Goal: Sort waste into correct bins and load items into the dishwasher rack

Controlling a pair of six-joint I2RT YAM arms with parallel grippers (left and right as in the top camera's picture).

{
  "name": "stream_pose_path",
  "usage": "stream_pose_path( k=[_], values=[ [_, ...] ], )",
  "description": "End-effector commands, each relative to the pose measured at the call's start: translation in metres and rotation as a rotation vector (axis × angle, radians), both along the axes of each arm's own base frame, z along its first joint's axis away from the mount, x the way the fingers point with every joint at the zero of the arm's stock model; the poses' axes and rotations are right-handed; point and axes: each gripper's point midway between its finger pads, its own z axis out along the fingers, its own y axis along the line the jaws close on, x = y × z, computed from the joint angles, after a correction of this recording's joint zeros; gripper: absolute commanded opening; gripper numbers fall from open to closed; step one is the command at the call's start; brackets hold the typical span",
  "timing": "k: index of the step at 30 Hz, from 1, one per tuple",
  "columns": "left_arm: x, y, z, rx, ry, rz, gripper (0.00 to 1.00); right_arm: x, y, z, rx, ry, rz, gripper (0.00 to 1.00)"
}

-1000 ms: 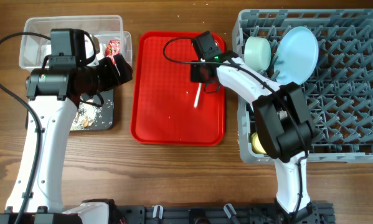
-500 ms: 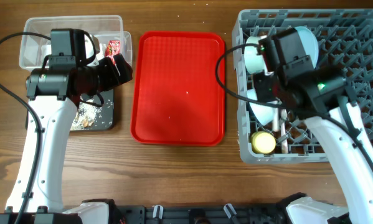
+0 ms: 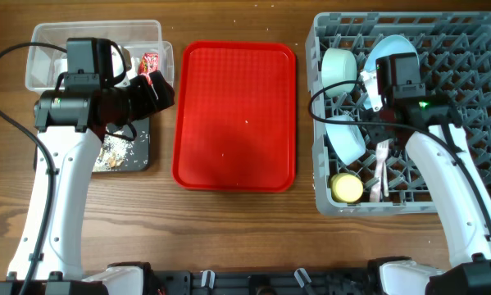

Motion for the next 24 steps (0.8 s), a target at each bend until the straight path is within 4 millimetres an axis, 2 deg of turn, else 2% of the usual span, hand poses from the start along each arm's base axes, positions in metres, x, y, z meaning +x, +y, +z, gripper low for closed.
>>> stream_pose_path(
  k=[1,2,4,5,6,7,9,10,13,15,19,22,24],
  values=[
    [0.002,0.002,0.008,0.005,-0.025,0.003,1.00,0.004,0.005,0.008,0.033,-0.031,0.010,0.58],
    [0.002,0.002,0.008,0.005,-0.025,0.003,1.00,0.005,0.011,0.017,0.063,-0.053,0.017,0.58],
    [0.002,0.002,0.008,0.005,-0.025,0.003,1.00,0.002,0.033,0.050,0.168,-0.119,0.078,0.61],
    [0.002,0.002,0.008,0.005,-0.025,0.003,1.00,0.000,0.043,0.066,0.226,-0.153,0.107,0.68],
    [0.002,0.002,0.008,0.004,-0.026,0.002,1.00,-0.006,0.060,0.094,0.327,-0.214,0.162,1.00],
    [0.002,0.002,0.008,0.005,-0.025,0.003,1.00,-0.016,0.075,0.119,0.411,-0.269,0.209,1.00],
    [0.002,0.002,0.008,0.005,-0.025,0.003,1.00,-0.038,0.089,0.160,0.539,-0.378,0.233,1.00],
    [0.002,0.002,0.008,0.005,-0.025,0.003,1.00,-0.052,0.095,0.175,0.606,-0.422,0.224,1.00],
    [0.002,0.002,0.008,0.004,-0.025,0.002,1.00,-0.081,0.097,0.204,0.733,-0.514,0.153,1.00],
    [0.002,0.002,0.008,0.004,-0.025,0.002,1.00,-0.095,0.094,0.215,0.740,-0.559,0.155,1.00],
    [0.002,0.002,0.008,0.005,-0.026,0.003,1.00,-0.116,0.090,0.206,0.725,-0.518,0.132,1.00],
    [0.002,0.002,0.008,0.005,-0.025,0.003,1.00,-0.114,0.079,0.200,0.675,-0.517,0.086,0.99],
    [0.002,0.002,0.008,0.005,-0.026,0.003,1.00,-0.101,0.074,0.198,0.648,-0.563,0.071,1.00]
  ],
)
